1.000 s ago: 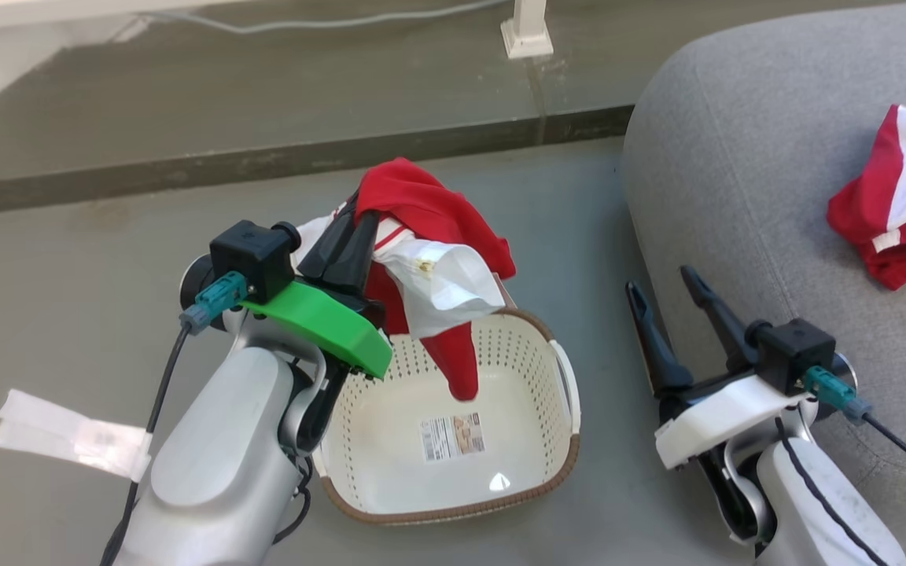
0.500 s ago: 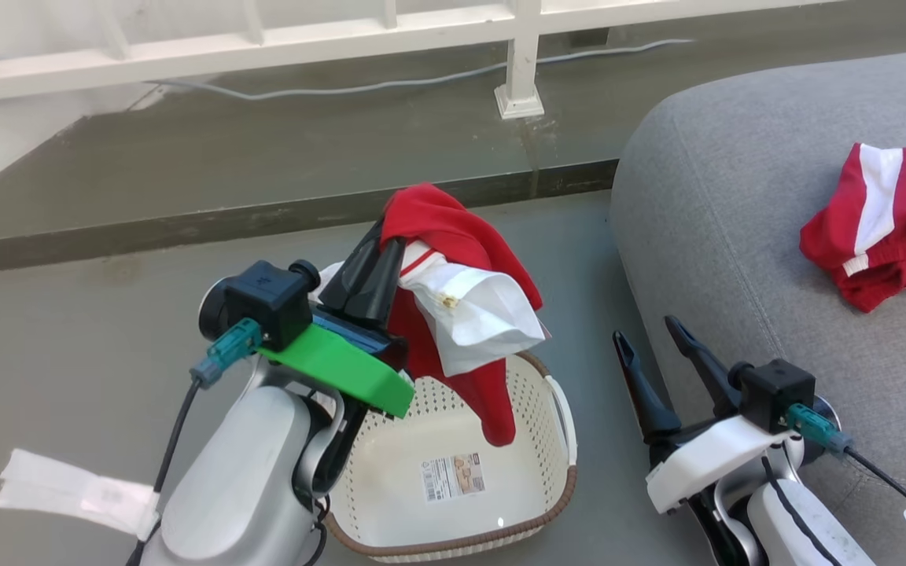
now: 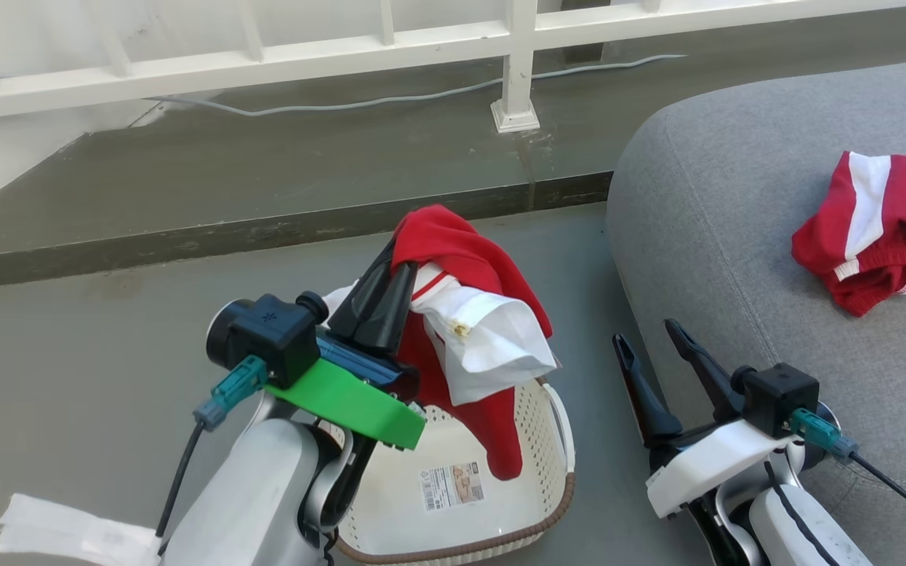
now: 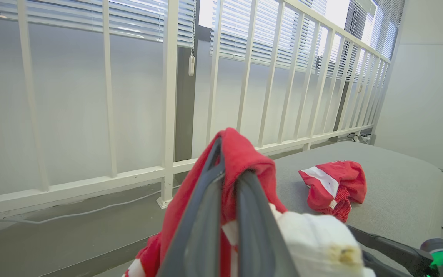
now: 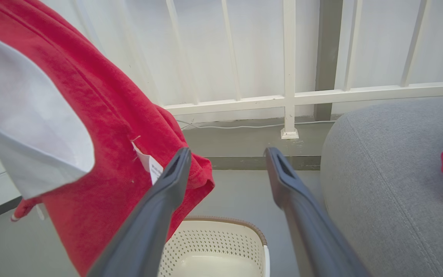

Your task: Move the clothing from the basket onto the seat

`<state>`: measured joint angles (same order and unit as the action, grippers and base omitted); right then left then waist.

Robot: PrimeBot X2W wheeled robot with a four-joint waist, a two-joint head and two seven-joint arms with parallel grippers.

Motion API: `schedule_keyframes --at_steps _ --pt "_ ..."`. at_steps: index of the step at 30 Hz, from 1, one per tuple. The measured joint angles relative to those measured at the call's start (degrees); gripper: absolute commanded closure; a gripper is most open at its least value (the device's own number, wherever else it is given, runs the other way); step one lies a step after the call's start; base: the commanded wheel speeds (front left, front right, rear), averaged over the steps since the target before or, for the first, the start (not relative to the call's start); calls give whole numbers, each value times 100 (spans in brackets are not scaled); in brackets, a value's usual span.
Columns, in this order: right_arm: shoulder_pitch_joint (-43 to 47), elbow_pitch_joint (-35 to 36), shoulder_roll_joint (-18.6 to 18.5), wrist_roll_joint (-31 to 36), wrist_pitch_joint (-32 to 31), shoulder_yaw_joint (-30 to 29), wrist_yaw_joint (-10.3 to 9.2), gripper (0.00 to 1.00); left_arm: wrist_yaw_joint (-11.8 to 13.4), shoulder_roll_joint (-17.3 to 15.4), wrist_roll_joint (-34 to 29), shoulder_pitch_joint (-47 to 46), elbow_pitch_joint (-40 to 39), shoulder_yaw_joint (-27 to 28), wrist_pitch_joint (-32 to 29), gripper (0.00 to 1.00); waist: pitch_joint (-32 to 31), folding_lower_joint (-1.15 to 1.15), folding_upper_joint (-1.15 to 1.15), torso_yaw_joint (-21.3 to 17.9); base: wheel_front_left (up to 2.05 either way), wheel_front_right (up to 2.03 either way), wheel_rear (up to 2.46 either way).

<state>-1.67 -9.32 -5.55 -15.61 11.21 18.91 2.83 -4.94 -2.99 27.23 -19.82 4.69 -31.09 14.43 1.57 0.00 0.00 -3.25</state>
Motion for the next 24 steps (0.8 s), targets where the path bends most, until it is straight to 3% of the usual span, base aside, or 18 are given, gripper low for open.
schedule_keyframes --at_steps 17,24 --pt "12 377 -5 -9 -49 10 -44 0 151 -152 -35 262 -450 -44 -79 100 37 0 0 -15 0 0 0" --pt "-63 992 0 -7 -37 53 -36 0 212 -177 -36 351 -568 -42 -130 100 36 0 0 -34 0 0 0"
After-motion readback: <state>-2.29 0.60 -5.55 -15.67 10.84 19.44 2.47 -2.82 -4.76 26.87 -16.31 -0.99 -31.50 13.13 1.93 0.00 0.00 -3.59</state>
